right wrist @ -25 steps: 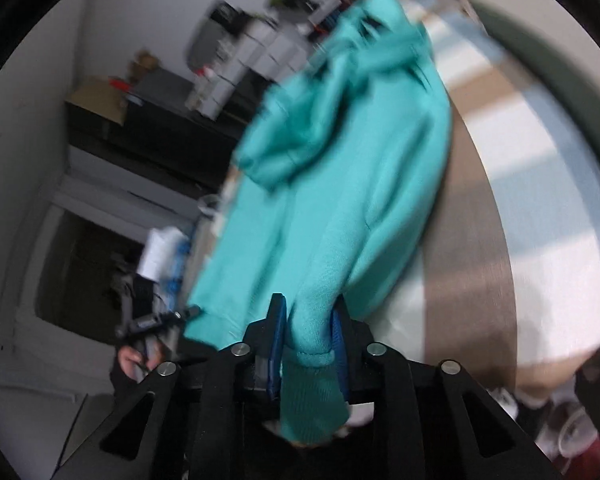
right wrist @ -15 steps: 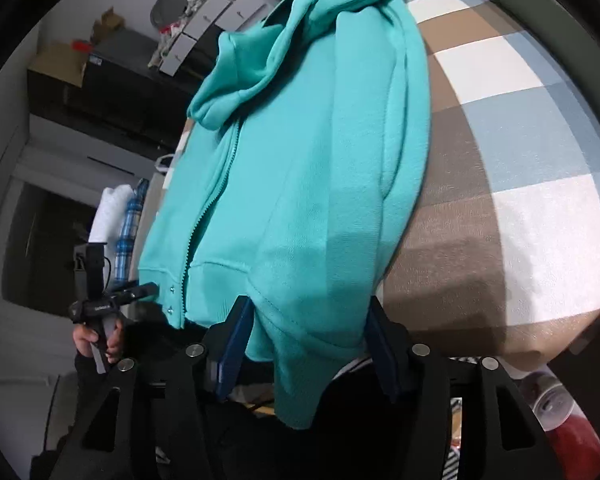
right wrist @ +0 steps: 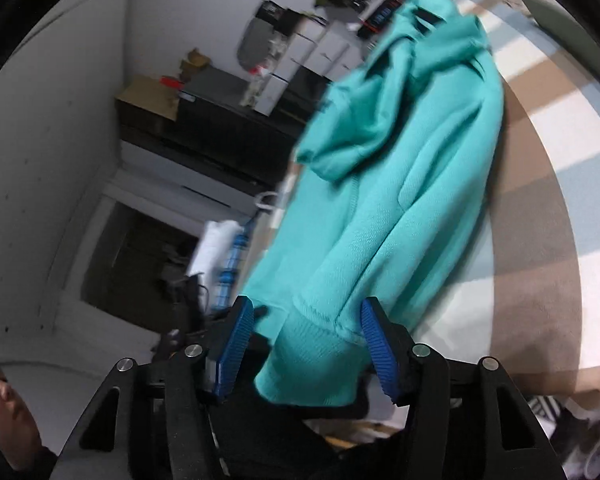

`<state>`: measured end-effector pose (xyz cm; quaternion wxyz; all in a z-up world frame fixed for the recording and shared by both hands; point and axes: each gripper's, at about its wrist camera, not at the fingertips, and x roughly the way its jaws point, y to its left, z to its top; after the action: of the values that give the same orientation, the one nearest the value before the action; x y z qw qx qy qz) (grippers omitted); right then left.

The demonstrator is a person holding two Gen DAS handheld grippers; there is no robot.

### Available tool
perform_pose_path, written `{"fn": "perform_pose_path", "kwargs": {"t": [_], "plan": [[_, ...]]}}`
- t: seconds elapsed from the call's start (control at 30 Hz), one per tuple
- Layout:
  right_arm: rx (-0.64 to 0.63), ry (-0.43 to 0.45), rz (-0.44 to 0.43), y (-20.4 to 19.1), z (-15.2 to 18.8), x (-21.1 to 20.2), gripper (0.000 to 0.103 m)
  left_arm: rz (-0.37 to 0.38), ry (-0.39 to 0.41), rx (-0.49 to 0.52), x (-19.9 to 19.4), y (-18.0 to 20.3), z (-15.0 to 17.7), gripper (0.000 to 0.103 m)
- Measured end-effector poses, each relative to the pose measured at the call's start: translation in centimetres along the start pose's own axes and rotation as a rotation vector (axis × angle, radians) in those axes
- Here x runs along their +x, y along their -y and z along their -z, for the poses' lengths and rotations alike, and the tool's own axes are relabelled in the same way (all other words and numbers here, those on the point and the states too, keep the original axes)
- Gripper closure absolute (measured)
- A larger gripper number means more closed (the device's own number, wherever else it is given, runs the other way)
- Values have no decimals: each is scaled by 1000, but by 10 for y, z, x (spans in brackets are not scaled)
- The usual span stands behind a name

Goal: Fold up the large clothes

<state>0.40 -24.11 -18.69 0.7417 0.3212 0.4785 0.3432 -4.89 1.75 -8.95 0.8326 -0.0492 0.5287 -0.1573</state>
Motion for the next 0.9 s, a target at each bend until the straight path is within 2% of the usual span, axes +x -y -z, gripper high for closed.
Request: {"fn": "perform_pose_path", "kwargs": {"t": [0.13, 0.17, 0.33, 0.37, 0.4, 0.47, 0.5, 0.53, 0.57, 0.6, 0.7, 0.8, 0.9], "plan": [[66, -153, 133, 18, 4, 26, 46, 28, -30, -36, 2, -8, -3, 54], [59, -193, 155, 18, 8, 33, 46, 38, -35, -47, 2, -9, -3, 49], [-14, -178, 230, 1, 7, 33, 46, 86, -69, -84, 9, -11, -3, 28], [-24, -169, 251, -3, 6, 33, 51, 86, -67, -72, 9, -9, -3, 28], [-34, -156, 264, -4, 6, 30, 65, 86, -73, -66, 9, -8, -2, 28], [-55, -116, 286, -10, 6, 19, 82, 95, -63, -56, 8, -7, -2, 28], [-58, -93, 289, -13, 5, 15, 85, 105, -61, -62, 6, -7, -2, 30], [-59, -75, 292, -17, 2, 13, 87, 104, -59, -70, 5, -9, -1, 45], [-64, -56, 303, -20, 3, 10, 91, 91, -63, -80, 6, -11, 0, 71], [-70, -45, 321, -20, 2, 10, 94, 91, -75, -91, 8, -15, 0, 81], [-69, -3, 385, -25, 4, 7, 96, 122, -81, -115, 5, -18, 4, 93], [-62, 15, 423, -28, 9, 5, 96, 77, -67, -103, -2, -11, 12, 94], [-81, 32, 454, -32, 17, 2, 97, 85, -67, -102, -9, -7, 25, 97]]}}
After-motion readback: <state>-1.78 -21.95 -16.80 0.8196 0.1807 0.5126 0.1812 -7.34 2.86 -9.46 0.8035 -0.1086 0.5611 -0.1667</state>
